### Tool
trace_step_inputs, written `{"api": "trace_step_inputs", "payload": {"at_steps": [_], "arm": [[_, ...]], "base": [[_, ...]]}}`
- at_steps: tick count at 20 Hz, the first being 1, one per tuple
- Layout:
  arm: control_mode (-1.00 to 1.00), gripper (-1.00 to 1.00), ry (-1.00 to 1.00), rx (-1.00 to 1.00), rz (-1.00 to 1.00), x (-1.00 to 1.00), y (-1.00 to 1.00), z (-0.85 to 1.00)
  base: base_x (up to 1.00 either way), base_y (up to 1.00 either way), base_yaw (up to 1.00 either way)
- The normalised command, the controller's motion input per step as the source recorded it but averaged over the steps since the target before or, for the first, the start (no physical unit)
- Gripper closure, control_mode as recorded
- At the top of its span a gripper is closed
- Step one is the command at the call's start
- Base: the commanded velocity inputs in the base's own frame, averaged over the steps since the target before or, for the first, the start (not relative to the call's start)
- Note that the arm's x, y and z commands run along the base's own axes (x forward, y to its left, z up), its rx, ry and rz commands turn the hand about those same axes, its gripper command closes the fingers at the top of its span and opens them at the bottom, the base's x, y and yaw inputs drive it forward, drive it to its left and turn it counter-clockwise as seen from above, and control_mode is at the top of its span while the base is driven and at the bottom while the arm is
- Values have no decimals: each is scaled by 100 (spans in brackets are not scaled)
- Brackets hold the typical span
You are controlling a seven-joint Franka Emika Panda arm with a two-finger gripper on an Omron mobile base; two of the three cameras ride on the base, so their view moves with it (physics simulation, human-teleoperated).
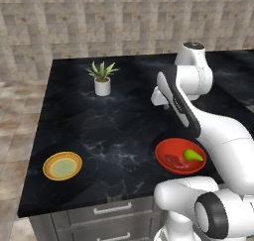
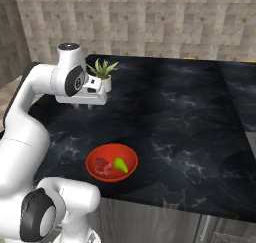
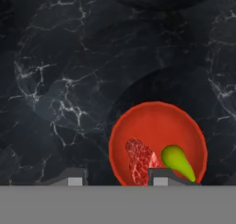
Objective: Remove the pear from the bowl and place it on the small plate. Then place the bowl with only the steak in the microwave, close the door, and press the start button to microwave the steak.
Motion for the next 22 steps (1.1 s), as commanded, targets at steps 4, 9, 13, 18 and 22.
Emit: {"api": "trace_step_inputs", "payload": {"at_steps": [4,9,13,18,22], "arm": [[-100,-100,0,0,0,0,-12,-38],[-100,-100,18,0,0,-7,-88,-100],[-100,-100,25,-1,0,0,-62,-98],[-100,-100,10,-4,0,0,-7,-68],[-100,-100,0,0,0,0,-20,-54]], "base": [[0,0,0],[0,0,0],[0,0,0],[0,0,0],[0,0,0]]}}
